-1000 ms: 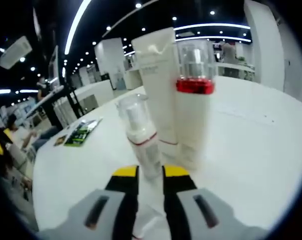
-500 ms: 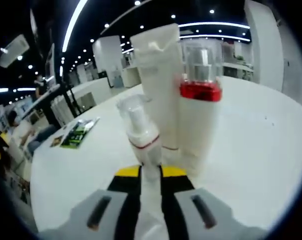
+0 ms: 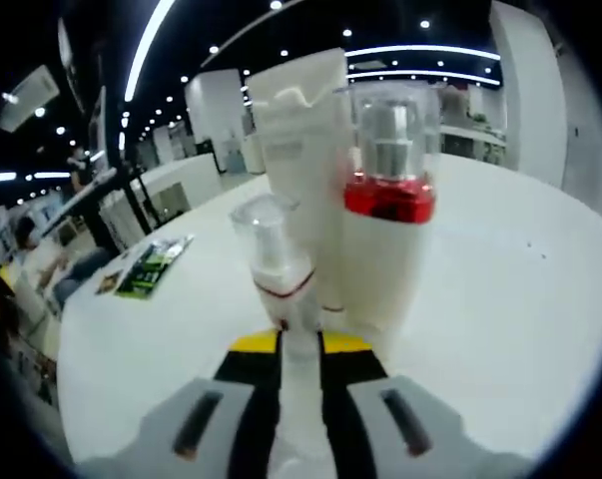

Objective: Arrange the skincare products in the storage area until every visible bottle or jar stands upright without overlapping.

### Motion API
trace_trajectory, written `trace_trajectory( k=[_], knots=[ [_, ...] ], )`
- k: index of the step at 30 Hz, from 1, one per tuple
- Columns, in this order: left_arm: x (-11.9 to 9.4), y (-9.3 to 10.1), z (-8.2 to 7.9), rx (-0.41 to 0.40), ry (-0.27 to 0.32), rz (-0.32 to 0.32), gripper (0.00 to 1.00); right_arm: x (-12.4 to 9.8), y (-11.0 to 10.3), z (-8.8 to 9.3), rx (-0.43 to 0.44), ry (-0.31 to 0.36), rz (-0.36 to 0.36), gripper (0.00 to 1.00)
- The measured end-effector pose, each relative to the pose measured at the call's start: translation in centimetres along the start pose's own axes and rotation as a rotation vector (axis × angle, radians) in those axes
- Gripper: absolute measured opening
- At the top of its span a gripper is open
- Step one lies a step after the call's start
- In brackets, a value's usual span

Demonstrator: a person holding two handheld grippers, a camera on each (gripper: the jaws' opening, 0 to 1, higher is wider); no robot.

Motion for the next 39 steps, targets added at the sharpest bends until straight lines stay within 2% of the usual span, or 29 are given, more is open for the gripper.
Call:
trace_trajectory(
  k=[17, 22, 27, 28, 29, 31, 33, 36, 39],
  knots=[
    [-0.1, 0.2, -0.4, 0.011, 0.003, 0.001, 0.3, 0.6, -0.2, -0.4, 0.102, 0.01, -0.008, 0.18],
    [0.3, 0.4, -0.5, 0.005, 0.002, 0.011, 0.3, -0.2, -0.3, -0.5, 0.116, 0.019, -0.01, 0.19],
    [1.8, 1.5, -1.2, 0.013, 0.004, 0.055, 0.3, -2.3, 0.2, 0.0, 0.126, 0.019, -0.009, 0.22],
    [2.1, 1.7, -1.3, 0.012, 0.008, 0.064, 0.3, -2.9, 0.0, 0.1, 0.142, 0.023, -0.026, 0.24],
    [2.5, 2.0, -1.5, 0.007, 0.01, 0.078, 0.3, -3.6, -0.2, 0.3, 0.166, 0.013, -0.047, 0.26],
    [3.5, 3.2, -2.4, -0.017, 0.027, 0.129, 0.31, -4.6, -0.2, 0.4, 0.156, 0.021, -0.047, 0.29],
    [4.3, 4.0, -2.9, 0.005, 0.025, 0.155, 0.32, -5.7, -0.2, 0.4, 0.167, 0.027, -0.054, 0.3],
    [5.8, 5.5, -4.0, 0.01, 0.037, 0.211, 0.35, -7.7, -0.2, 0.4, 0.231, 0.053, -0.049, 0.33],
    [7.2, 6.6, -4.3, 0.025, 0.021, 0.239, 0.37, -9.3, -0.9, 0.9, 0.329, 0.024, -0.08, 0.34]
  ],
)
Point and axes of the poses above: the point that each gripper's makers call its tool centre point, and the gripper's own axes: x roughly forward along the fingers, y roughly to its right, z roughly out of its underside, the point moved 5 cm from there along -x, roughly backward along the fingers, and after that the axes turned 1 degree about y, right-handed, at the moved point
